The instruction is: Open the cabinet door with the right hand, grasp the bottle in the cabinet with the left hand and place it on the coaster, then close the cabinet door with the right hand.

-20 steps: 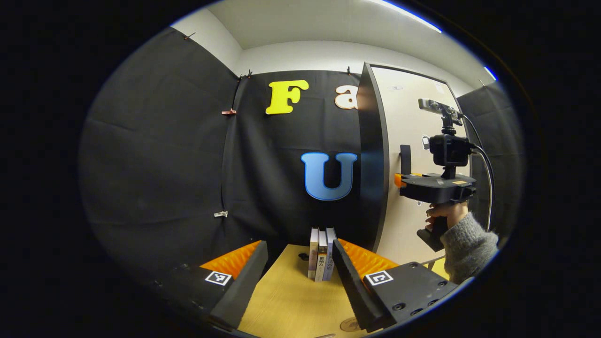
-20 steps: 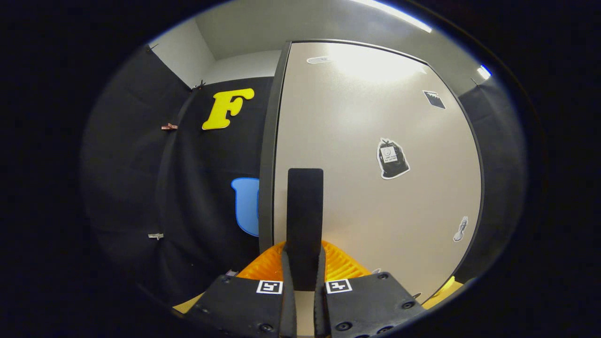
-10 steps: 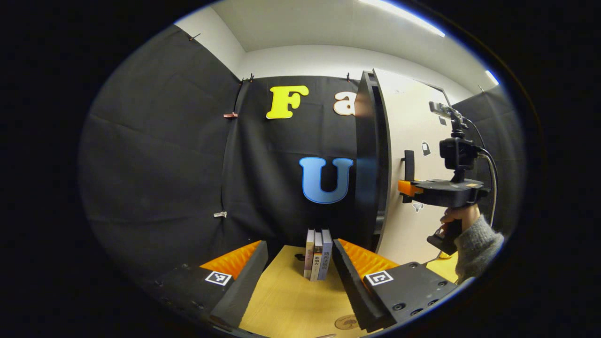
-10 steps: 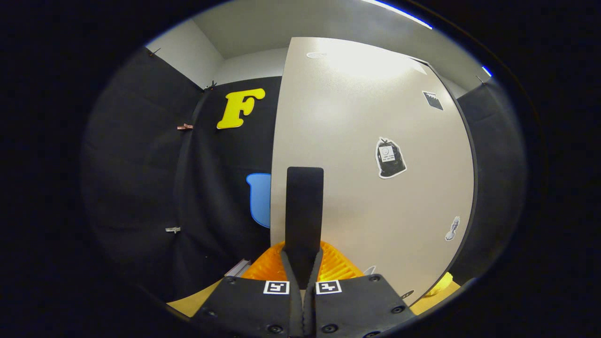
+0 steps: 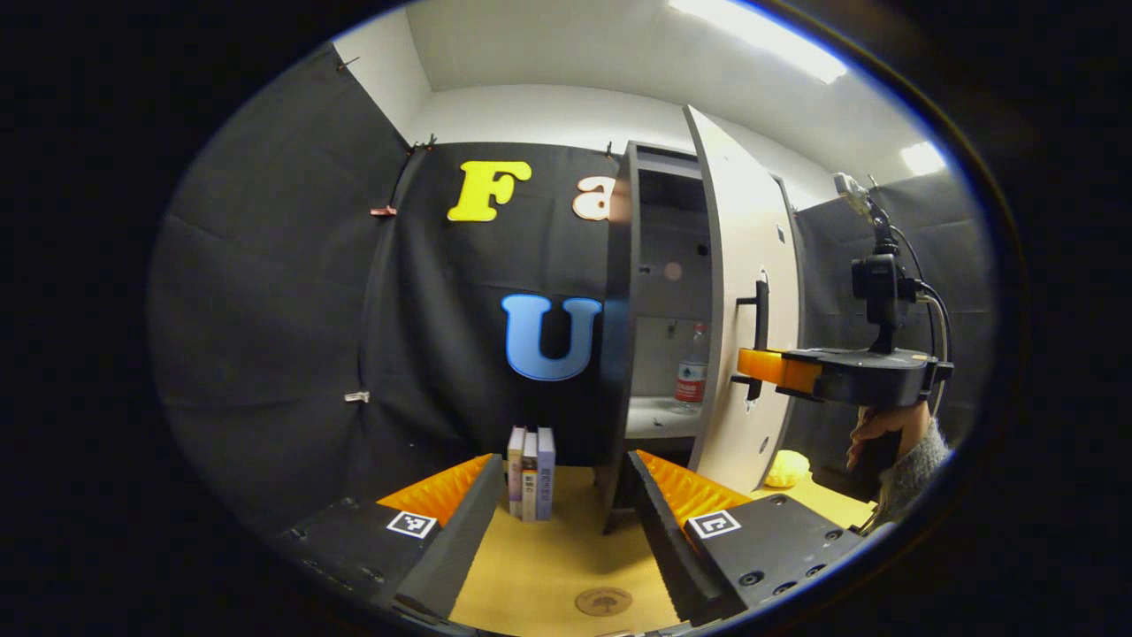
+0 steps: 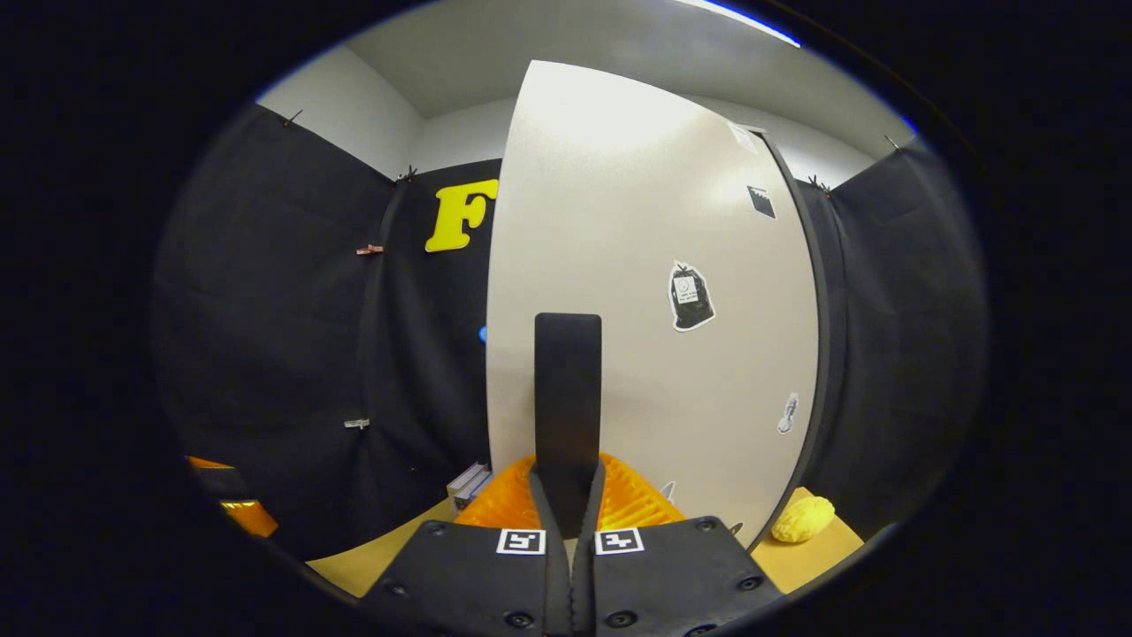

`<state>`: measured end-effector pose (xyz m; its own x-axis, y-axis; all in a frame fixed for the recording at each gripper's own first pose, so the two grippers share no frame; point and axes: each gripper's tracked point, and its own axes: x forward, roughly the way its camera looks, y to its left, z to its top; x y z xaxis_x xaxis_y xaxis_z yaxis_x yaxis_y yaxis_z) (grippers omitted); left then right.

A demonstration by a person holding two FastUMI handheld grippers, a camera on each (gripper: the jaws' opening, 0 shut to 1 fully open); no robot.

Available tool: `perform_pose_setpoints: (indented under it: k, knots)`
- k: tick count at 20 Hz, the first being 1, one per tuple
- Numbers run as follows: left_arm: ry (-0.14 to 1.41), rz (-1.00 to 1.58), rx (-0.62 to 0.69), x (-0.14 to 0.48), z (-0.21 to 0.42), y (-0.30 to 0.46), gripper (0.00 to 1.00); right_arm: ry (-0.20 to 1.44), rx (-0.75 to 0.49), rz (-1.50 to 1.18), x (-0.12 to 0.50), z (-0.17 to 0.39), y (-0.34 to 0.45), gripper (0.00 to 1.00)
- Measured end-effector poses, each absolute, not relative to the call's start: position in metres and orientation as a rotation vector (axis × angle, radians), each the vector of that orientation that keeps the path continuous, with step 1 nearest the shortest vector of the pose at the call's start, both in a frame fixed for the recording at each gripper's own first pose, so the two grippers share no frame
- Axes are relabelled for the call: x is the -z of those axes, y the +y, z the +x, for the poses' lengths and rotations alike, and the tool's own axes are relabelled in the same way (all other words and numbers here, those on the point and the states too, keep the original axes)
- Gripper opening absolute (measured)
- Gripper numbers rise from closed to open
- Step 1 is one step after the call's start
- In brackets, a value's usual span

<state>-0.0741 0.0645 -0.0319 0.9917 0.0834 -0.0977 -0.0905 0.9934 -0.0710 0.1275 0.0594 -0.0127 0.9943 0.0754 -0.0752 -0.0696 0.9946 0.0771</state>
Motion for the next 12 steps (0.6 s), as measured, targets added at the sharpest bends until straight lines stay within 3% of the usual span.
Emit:
perform_pose_setpoints:
  k: [12]
  knots:
    - [0.102,-0.08,0.197,0.03,-0.058,-0.026,0.88,0.104,0.069,0.109,0.002,0.055,-0.02,0.05]
